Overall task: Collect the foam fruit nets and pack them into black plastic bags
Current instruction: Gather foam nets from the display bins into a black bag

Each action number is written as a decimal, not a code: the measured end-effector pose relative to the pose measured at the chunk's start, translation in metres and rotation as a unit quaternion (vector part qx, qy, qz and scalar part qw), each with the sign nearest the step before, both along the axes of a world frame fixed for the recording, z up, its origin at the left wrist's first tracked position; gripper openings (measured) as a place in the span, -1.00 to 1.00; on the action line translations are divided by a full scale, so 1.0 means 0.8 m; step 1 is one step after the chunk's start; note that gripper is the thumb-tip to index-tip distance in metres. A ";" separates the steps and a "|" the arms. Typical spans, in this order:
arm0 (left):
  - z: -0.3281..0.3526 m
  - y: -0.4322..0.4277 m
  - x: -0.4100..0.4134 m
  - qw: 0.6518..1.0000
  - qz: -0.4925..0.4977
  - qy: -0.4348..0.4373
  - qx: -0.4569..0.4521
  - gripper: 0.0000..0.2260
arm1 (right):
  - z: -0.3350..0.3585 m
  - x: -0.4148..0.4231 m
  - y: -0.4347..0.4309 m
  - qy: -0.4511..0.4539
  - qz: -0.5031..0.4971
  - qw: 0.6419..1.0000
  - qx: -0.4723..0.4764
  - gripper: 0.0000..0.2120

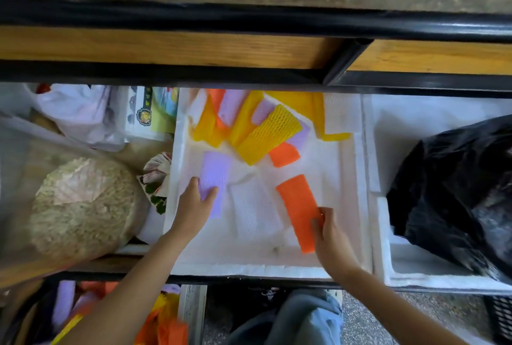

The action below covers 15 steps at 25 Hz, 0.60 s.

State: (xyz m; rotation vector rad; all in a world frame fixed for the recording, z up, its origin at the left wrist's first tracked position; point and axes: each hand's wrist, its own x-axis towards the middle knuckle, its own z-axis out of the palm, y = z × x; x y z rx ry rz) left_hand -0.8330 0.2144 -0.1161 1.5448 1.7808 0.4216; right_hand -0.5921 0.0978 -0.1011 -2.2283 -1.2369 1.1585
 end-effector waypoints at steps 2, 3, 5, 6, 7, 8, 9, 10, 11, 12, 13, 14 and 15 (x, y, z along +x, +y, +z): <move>0.001 -0.019 -0.007 1.000 0.011 -0.019 -0.014 -0.80 | -0.008 -0.027 0.001 0.014 0.034 0.999 0.000 -0.87; 0.001 -0.026 -0.009 0.999 0.018 -0.027 -0.021 -0.81 | -0.016 -0.039 0.008 0.010 0.052 0.999 -0.002 -0.85; 0.000 -0.035 -0.013 0.998 0.035 -0.039 -0.036 -0.80 | -0.034 -0.057 0.031 -0.029 0.082 0.996 0.000 -0.79; -0.002 -0.038 -0.015 0.997 0.043 -0.046 -0.045 -0.79 | -0.041 -0.066 0.043 -0.065 0.097 0.993 0.003 -0.73; -0.003 -0.041 -0.016 0.996 0.050 -0.053 -0.053 -0.78 | -0.045 -0.074 0.053 -0.097 0.107 0.989 0.005 -0.66; -0.003 -0.044 -0.019 0.995 0.056 -0.055 -0.057 -0.77 | -0.047 -0.082 0.061 -0.106 0.108 0.988 0.000 -0.59; -0.004 -0.047 -0.022 0.995 0.063 -0.058 -0.060 -0.77 | -0.049 -0.089 0.066 -0.094 0.103 0.990 -0.013 -0.52; -0.004 -0.049 -0.026 0.994 0.070 -0.062 -0.064 -0.78 | -0.049 -0.094 0.070 -0.070 0.094 0.993 -0.027 -0.48; -0.005 -0.052 -0.030 0.992 0.077 -0.065 -0.070 -0.79 | -0.048 -0.097 0.070 -0.045 0.088 0.994 -0.042 -0.47; -0.006 -0.055 -0.034 0.992 0.082 -0.063 -0.076 -0.78 | -0.044 -0.098 0.070 -0.025 0.080 0.996 -0.042 -0.49; -0.007 -0.058 -0.037 0.991 0.082 -0.062 -0.084 -0.77 | -0.040 -0.096 0.067 -0.009 0.068 0.997 -0.027 -0.53; -0.006 -0.060 -0.040 0.990 0.083 -0.067 -0.092 -0.76 | -0.033 -0.092 0.065 0.012 0.046 0.999 0.000 -0.58; -0.007 -0.061 -0.042 0.988 0.082 -0.081 -0.102 -0.77 | -0.025 -0.088 0.061 0.046 0.015 0.999 0.025 -0.64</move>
